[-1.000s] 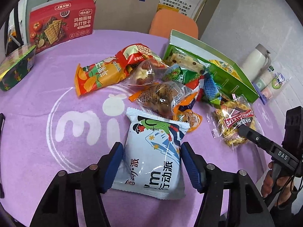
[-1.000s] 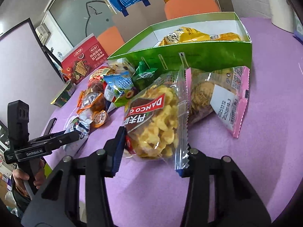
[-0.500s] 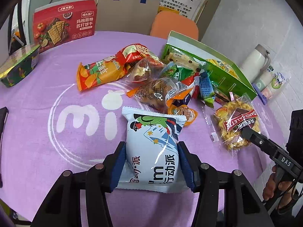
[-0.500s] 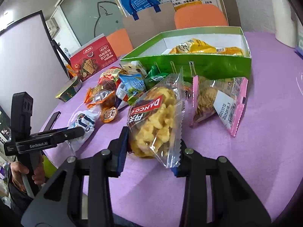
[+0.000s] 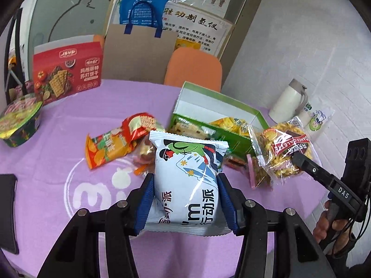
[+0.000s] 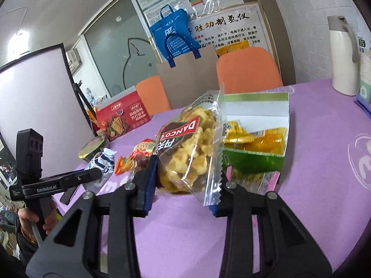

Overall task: Organize snacks
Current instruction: 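Carry both bags into the green box and open both tools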

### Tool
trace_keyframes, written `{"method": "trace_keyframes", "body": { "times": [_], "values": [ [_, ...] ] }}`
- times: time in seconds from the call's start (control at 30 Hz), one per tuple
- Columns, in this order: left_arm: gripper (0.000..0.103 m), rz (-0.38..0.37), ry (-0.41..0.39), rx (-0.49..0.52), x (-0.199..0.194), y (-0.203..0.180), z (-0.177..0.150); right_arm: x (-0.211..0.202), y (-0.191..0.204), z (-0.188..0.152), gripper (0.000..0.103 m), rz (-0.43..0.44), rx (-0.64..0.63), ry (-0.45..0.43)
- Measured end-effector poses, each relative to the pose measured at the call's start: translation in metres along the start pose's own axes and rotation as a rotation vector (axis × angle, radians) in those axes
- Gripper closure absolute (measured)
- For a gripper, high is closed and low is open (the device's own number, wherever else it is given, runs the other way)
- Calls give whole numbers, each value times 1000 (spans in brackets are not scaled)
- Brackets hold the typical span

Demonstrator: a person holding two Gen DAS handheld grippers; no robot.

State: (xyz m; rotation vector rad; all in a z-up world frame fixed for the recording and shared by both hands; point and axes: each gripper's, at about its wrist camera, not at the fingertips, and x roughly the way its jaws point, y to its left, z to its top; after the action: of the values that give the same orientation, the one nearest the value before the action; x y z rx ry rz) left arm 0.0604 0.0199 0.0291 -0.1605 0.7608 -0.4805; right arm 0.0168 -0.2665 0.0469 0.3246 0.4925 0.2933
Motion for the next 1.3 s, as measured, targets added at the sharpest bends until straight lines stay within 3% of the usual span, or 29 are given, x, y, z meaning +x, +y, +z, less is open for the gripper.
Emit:
{"method": "trace_keyframes", "body": {
  "times": [0.27, 0.37, 0.57, 0.77, 0.87, 0.93, 0.97, 1.0, 1.13, 1.3],
  "values": [
    [49, -58, -33, 43, 33, -34, 57, 26, -34, 45, 64, -105, 8, -61],
    [49, -42, -41, 50, 55, -44, 79, 44, -53, 55, 64, -133, 37, -55],
    [49, -17, -15, 70, 107, -58, 113, 84, -88, 66, 64, -142, 127, -1],
    [49, 2, 43, 44, 154, -53, 125, 127, -111, 65, 63, -146, 168, 94],
    [49, 4, 73, 39, 171, -50, 125, 144, -114, 60, 54, -194, 137, 171],
    [47, -13, 85, 37, 178, -49, 124, 139, -113, 59, 20, -227, 100, 157],
    [37, -22, 85, 33, 179, -48, 123, 131, -112, 59, 12, -242, 89, 125],
    [18, -21, 81, 25, 179, -46, 122, 123, -112, 60, 6, -245, 85, 90],
    [2, 39, -3, 1, 167, -43, 123, 99, -112, 62, 6, -223, 87, 38],
    [0, 55, -2, -9, 157, -42, 123, 85, -108, 62, 6, -208, 117, 46]
  ]
}}
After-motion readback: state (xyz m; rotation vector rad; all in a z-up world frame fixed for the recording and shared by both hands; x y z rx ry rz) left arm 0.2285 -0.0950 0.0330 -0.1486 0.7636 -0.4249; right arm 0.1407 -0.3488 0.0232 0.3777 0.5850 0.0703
